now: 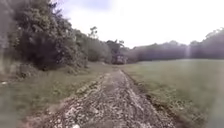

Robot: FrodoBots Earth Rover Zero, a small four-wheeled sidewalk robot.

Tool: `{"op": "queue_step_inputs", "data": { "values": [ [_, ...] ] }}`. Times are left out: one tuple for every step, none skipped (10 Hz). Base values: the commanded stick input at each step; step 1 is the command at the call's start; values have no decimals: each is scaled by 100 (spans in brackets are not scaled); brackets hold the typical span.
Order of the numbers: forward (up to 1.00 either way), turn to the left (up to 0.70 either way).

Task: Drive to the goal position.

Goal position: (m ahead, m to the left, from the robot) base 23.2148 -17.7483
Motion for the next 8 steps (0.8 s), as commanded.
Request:
{"op": "queue_step_inputs", "data": {
  "values": [
    [85, 0],
    [85, 0],
    [85, 0],
    [85, 0],
    [85, 0],
    [85, 0],
    [85, -15],
    [85, -33]
  ]
}}
